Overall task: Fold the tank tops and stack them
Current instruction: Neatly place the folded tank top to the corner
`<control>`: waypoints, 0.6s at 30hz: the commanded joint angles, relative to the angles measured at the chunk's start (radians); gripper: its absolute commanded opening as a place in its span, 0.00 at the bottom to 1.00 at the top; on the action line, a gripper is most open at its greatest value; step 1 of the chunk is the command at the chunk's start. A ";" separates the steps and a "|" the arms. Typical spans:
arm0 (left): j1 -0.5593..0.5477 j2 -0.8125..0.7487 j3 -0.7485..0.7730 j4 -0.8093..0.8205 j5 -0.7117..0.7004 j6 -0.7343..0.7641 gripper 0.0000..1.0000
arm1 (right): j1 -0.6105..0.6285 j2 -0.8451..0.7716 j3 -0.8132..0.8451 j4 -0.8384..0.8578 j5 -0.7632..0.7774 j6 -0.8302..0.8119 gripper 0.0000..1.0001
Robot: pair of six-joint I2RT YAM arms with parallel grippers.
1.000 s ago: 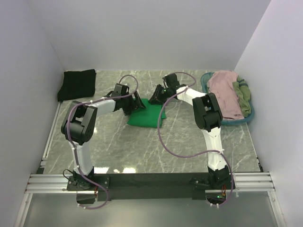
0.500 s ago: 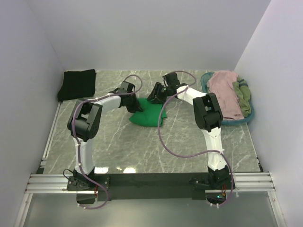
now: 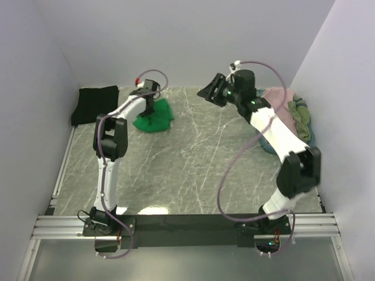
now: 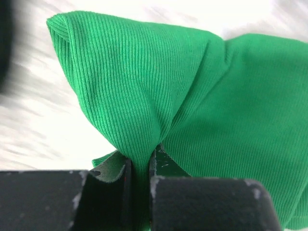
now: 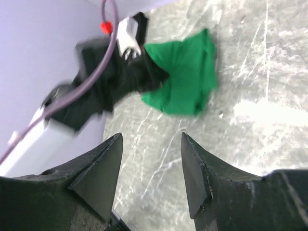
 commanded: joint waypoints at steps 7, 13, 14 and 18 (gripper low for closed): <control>0.150 0.039 0.236 0.040 -0.197 0.241 0.00 | 0.005 -0.191 -0.289 0.091 0.016 -0.029 0.59; 0.222 0.073 0.356 0.026 -0.156 0.298 0.00 | 0.005 -0.202 -0.358 0.126 -0.002 -0.042 0.59; 0.231 0.067 0.362 0.028 -0.148 0.310 0.00 | 0.010 -0.199 -0.365 0.131 -0.008 -0.039 0.59; 0.285 0.050 0.385 0.036 -0.075 0.321 0.00 | 0.016 -0.194 -0.391 0.140 -0.016 -0.048 0.59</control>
